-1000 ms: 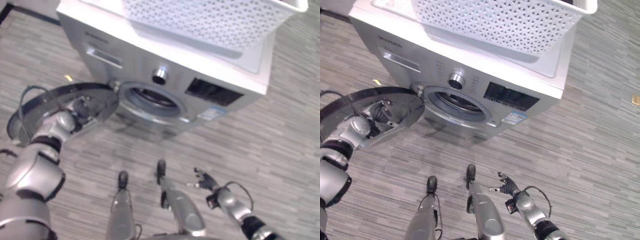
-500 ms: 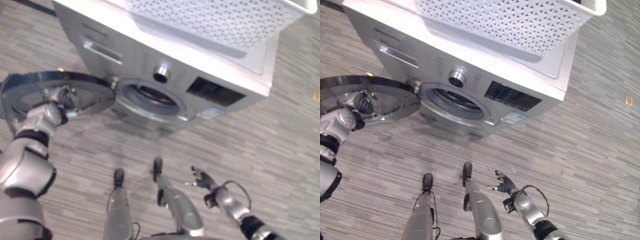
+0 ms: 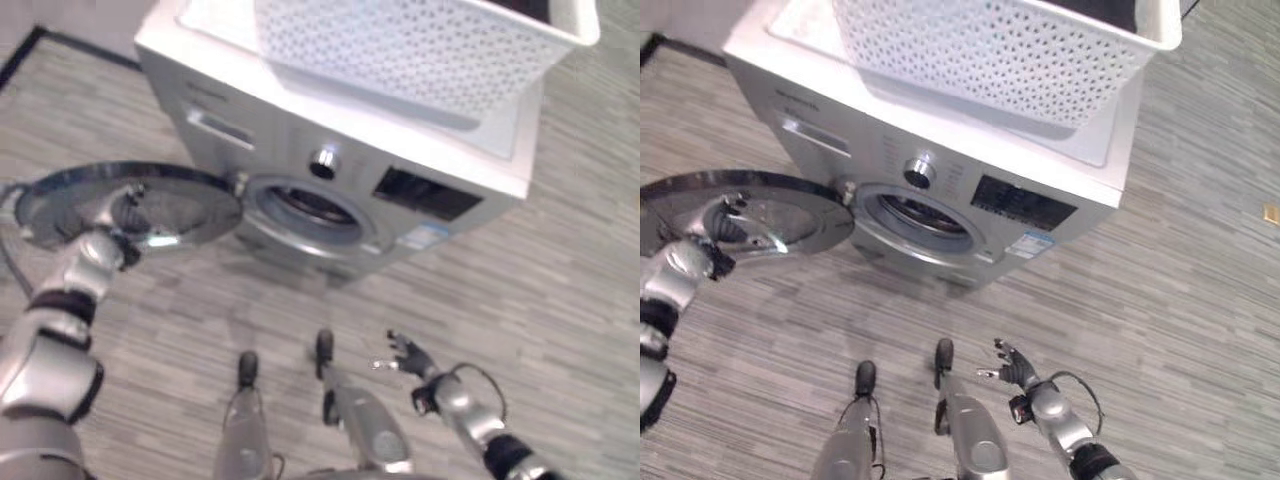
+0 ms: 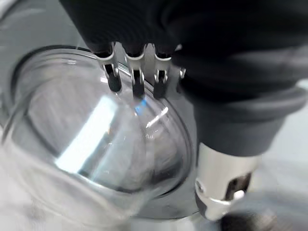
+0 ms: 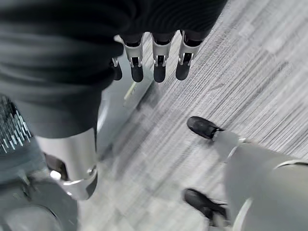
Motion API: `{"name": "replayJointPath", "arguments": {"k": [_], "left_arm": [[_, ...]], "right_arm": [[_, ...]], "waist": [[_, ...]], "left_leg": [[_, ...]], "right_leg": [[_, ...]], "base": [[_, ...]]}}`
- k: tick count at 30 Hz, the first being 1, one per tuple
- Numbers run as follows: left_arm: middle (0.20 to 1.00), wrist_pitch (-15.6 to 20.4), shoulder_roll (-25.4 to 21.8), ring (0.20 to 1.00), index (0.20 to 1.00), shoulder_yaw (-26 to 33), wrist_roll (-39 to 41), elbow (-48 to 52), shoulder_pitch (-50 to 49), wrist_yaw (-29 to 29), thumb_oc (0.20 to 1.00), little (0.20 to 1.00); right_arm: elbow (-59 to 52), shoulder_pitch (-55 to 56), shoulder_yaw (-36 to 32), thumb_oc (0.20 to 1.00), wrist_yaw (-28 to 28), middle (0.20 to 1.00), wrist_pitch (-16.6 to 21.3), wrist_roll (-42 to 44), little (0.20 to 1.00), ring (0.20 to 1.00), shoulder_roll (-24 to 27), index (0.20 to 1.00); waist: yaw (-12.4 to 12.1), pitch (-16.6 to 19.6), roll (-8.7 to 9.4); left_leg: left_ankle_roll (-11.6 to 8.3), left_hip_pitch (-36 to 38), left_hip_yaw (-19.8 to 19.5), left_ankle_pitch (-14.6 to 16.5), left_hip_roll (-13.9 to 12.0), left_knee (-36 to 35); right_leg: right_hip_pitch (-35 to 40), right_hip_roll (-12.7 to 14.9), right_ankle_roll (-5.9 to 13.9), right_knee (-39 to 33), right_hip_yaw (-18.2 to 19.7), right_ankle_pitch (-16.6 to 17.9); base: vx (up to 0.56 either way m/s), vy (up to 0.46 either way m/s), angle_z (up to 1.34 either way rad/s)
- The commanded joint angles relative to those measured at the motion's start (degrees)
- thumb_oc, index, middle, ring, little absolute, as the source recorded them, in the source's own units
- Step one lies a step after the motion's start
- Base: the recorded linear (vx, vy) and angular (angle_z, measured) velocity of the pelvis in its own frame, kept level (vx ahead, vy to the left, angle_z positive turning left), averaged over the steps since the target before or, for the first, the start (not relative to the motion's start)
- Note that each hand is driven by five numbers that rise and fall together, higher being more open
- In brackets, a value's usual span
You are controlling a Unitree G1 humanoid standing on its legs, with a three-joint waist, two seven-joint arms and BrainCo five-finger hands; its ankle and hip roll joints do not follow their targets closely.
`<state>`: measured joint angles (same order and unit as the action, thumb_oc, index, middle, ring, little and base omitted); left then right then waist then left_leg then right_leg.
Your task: Grab the laundry basket,head to the washer,open it,put in the laundry and shut it.
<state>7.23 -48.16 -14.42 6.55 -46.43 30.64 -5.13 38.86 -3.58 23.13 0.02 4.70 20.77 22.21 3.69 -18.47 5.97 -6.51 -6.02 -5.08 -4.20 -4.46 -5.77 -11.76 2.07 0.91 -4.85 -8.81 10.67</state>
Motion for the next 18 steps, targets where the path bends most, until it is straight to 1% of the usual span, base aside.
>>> {"name": "replayJointPath", "arguments": {"k": [1,2,3,4,5,6,7,8,10,11,12,13,14,15,17,18], "left_arm": [[1.0,5.4,1.3,1.0,1.0,3.8,10.6,4.2,-7.7,-1.1,1.0,1.0],[1.0,7.1,3.5,1.0,1.0,7.7,13.8,9.6,-13.6,-1.0,1.0,1.0],[1.0,9.2,8.3,1.0,1.0,11.8,15.6,14.2,-20.3,-1.4,1.0,1.0],[1.0,9.1,8.4,1.0,1.0,11.9,15.6,14.4,-20.5,-1.4,1.0,1.0],[1.0,10.6,11.9,1.0,1.0,14.7,15.9,17.6,-23.9,-2.5,1.0,1.0],[1.0,10.6,11.9,1.0,1.0,14.7,15.9,17.6,-23.9,-2.5,1.0,1.0],[1.0,12.6,16.5,1.0,1.0,18.2,16.7,21.6,-29.5,-2.5,1.0,1.0],[1.0,12.7,18.5,1.0,1.0,19.8,19.3,21.8,-31.1,-1.5,1.0,1.0],[1.0,13.4,23.7,1.0,1.0,22.1,24.4,23.3,-34.2,-1.4,1.0,1.0],[1.0,13.6,27.4,1.0,1.0,23.2,26.1,24.5,-37.6,-1.2,1.0,1.0],[1.0,13.6,27.4,1.0,1.0,23.2,26.1,24.6,-37.7,-1.2,1.0,1.0],[1.0,14.0,31.0,1.0,1.0,23.9,29.9,23.5,-39.2,-1.8,1.0,1.0],[1.0,13.7,32.0,1.0,1.0,23.7,31.5,23.1,-39.9,-1.6,1.0,1.0],[1.0,13.7,32.1,1.0,1.0,23.6,31.5,23.1,-40.0,-1.5,1.0,1.0],[1.0,13.1,33.9,1.0,1.0,22.7,34.0,20.3,-39.9,-2.1,1.0,1.0],[1.0,13.1,33.9,1.0,1.0,22.7,34.0,20.3,-39.9,-2.1,1.0,1.0]], "right_arm": [[0.3,5.8,-2.5,1.0,0.5,1.0,1.5,2.4,1.0,1.0,1.3,1.0],[0.7,6.7,-4.4,1.0,0.9,1.0,1.9,3.9,1.0,1.0,1.0,1.0],[1.8,8.3,-7.3,1.0,1.6,1.0,2.0,5.2,1.0,1.0,-0.1,1.0],[1.8,8.3,-7.2,1.0,1.7,1.0,2.0,5.2,1.0,1.0,-0.1,1.0],[2.9,9.2,-9.1,1.0,1.7,1.0,2.2,6.4,1.0,1.0,-1.1,1.0],[2.9,9.2,-9.1,1.0,1.7,1.0,2.2,6.4,1.0,1.0,-1.1,1.0],[2.7,11.1,-12.5,1.0,1.8,1.0,3.0,8.2,1.0,1.0,-2.1,1.0],[3.2,11.8,-14.3,1.0,1.8,1.0,3.0,9.1,1.0,1.0,-2.4,1.0],[3.9,12.6,-17.7,1.0,1.2,1.0,3.7,12.3,1.0,1.0,-3.8,1.0],[2.0,14.7,-20.0,1.0,1.3,1.0,4.3,13.8,1.0,1.0,-4.2,1.0],[1.9,14.8,-20.0,1.0,1.3,1.0,4.2,13.8,1.0,1.0,-4.2,1.0],[-1.2,16.2,-21.7,1.0,0.5,1.0,5.4,15.6,1.0,1.0,-4.6,1.0],[-3.5,17.2,-22.6,1.0,0.7,1.0,5.8,17.0,1.0,1.0,-4.8,1.0],[-3.6,17.3,-22.7,1.0,0.7,1.0,5.7,17.0,1.0,1.0,-4.8,1.0],[-8.5,18.8,-24.4,1.0,-0.1,1.0,7.0,20.2,1.0,1.0,-5.6,1.0],[-8.5,18.8,-24.4,1.0,-0.1,1.0,6.9,20.2,1.0,1.0,-5.6,1.0]], "waist": [[-1.4,5.6,-0.74],[-1.8,6.4,-0.95],[-2.2,7.9,-1.09],[-2.1,7.9,-1.14],[-2.5,8.6,-1.05],[-2.5,8.6,-1.05],[-3.0,10.0,-1.06],[-3.1,10.8,-1.13],[-3.5,11.9,-1.31],[-3.6,12.7,-1.53],[-3.7,12.7,-1.59],[-3.8,13.5,-1.75],[-3.8,13.8,-1.91],[-3.8,13.8,-1.95],[-3.6,14.3,-2.06],[-3.6,14.3,-2.06]], "left_leg": [[2.45,-1.2,2.9,4.3,-1.3,1.7],[2.52,-0.4,3.0,4.8,-1.3,1.9],[2.62,1.2,3.3,5.6,-1.3,2.1],[2.62,1.3,3.4,5.7,-1.3,2.1],[2.62,2.1,3.4,6.3,-1.3,2.4],[2.63,2.1,3.4,6.3,-1.3,2.4],[2.68,3.4,3.3,7.3,-1.4,3.1],[2.68,4.1,3.4,7.7,-1.5,3.3],[2.64,5.2,3.2,8.5,-1.7,4.3],[2.63,6.1,3.2,9.1,-1.9,5.1],[2.62,6.2,3.2,9.2,-2.0,5.1],[2.53,6.9,3.1,9.5,-2.3,5.7],[2.48,7.2,3.0,9.5,-2.5,5.8],[2.46,7.2,3.0,9.5,-2.5,5.8],[2.11,7.8,2.8,9.3,-3.1,6.1],[2.11,7.8,2.8,9.3,-3.1,6.1]], "right_leg": [[3.1,5.7,7.14,2.0,3.4,-8.2],[3.8,5.8,7.08,2.1,3.5,-8.5],[5.3,5.8,6.92,2.0,3.8,-9.0],[5.4,5.7,6.92,2.0,3.8,-9.0],[6.3,5.7,6.84,1.9,3.9,-9.4],[6.3,5.7,6.84,1.9,3.9,-9.4],[7.7,5.6,6.64,1.9,4.2,-10.2],[8.4,5.5,6.53,1.9,4.3,-10.5],[10.0,5.3,6.22,1.8,4.5,-11.2],[11.2,5.0,5.85,1.8,4.7,-11.7],[11.3,5.0,5.84,1.8,4.7,-11.7],[12.1,4.7,5.46,1.9,4.9,-12.4],[12.5,4.5,5.25,2.0,4.9,-12.7],[12.6,4.5,5.24,2.0,4.9,-12.7],[13.3,3.9,4.76,2.4,4.8,-13.4],[13.4,3.9,4.76,2.4,4.8,-13.4]], "base": [[0.12,0.013,0.0],[0.18,0.021,-0.05],[0.14,0.012,-0.07],[0.15,0.002,-0.08],[0.05,-0.007,-0.05],[0.13,-0.024,-0.03],[0.13,-0.029,-0.04],[0.17,-0.048,-0.06],[0.11,-0.068,-0.09],[0.07,-0.063,-0.08],[0.08,-0.1,-0.05],[0.04,-0.082,-0.02],[0.04,-0.082,-0.02],[0.01,-0.067,-0.02],[-0.01,-0.096,-0.03],[0.0,-0.119,0.02]]}}
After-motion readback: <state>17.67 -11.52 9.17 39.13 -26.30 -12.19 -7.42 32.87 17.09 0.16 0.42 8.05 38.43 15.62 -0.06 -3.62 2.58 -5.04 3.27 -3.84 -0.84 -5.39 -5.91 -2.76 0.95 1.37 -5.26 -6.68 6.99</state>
